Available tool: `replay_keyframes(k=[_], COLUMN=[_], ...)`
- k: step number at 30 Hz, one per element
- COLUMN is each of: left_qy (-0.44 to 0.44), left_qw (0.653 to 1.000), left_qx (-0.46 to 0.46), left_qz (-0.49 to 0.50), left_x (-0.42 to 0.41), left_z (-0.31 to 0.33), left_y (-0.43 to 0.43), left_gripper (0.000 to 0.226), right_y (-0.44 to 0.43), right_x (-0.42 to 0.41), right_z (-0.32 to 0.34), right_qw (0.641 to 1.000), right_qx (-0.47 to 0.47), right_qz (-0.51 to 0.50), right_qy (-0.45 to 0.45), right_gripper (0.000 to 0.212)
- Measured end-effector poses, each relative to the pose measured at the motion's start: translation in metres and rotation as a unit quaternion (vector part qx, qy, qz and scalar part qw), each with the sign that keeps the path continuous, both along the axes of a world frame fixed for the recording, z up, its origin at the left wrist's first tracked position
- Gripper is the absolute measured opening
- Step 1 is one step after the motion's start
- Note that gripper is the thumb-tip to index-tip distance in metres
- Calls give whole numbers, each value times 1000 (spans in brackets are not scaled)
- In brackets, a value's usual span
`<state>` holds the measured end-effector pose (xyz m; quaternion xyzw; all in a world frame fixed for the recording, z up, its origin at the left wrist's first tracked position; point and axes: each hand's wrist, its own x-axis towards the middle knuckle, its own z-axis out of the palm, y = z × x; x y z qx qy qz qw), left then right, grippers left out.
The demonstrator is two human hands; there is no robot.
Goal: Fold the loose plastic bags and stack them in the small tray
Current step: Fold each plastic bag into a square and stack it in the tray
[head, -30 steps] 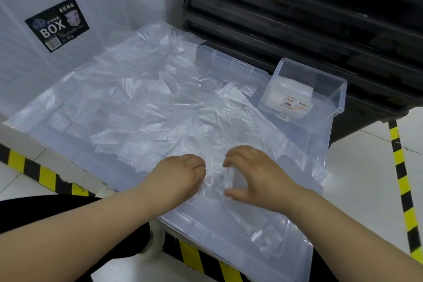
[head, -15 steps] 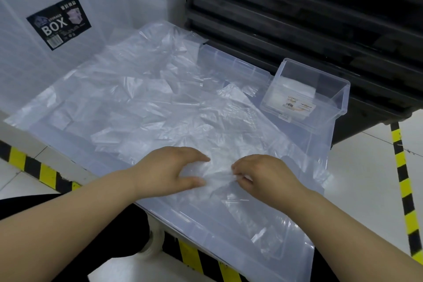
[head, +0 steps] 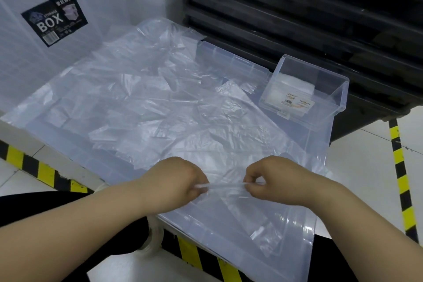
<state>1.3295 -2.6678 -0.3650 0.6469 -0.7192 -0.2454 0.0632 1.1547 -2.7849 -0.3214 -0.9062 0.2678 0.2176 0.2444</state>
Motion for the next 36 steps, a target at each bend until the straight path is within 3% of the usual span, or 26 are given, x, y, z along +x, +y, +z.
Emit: replay_keyframes(k=[4,6,9,14,16,19,21,25,28,32,36], left_qy=[51,58,54,-21,-81,-84,-76,-120,-147,-178,-176], left_qw=[991,984,975,956,952,950,949,971,981,983,981], left_qx=[103,141,170,219,180,-81,-231,-207,-129,-52,-78], left_qz=[73,91,132,194,234,291,202,22,16,4,39], left_x=[22,36,56,80,82,64,36,-19,-26,-23,-25], left_z=[13,17,19,30,37,34,23,-20,-36,-44,-39], left_y=[-7,-8,-6,-5,-5,-9,-11,-6,-4,-8,-8], left_gripper=[33,36,23,39,34,19,33,49,62,71,78], right_y=[-11,-16,-24,-31,-30,-29,-29,-29,-27,-22,-15], right_x=[-4,-5,-5,-6,-5,-2,1,4,4,4,-1], right_z=[1,0,0,-6,-12,-17,-18,-18,-20,-19,-22], right_qw=[998,993,984,968,967,968,971,977,977,974,951], right_qx=[51,80,106,111,92,65,47,18,0,-50,-250], right_qz=[-48,-82,-136,-221,-235,-242,-235,-214,-213,-221,-180], right_qy=[5,-5,-37,-36,-32,-31,-16,10,18,18,16], right_gripper=[29,26,16,11,12,22,26,28,27,6,42])
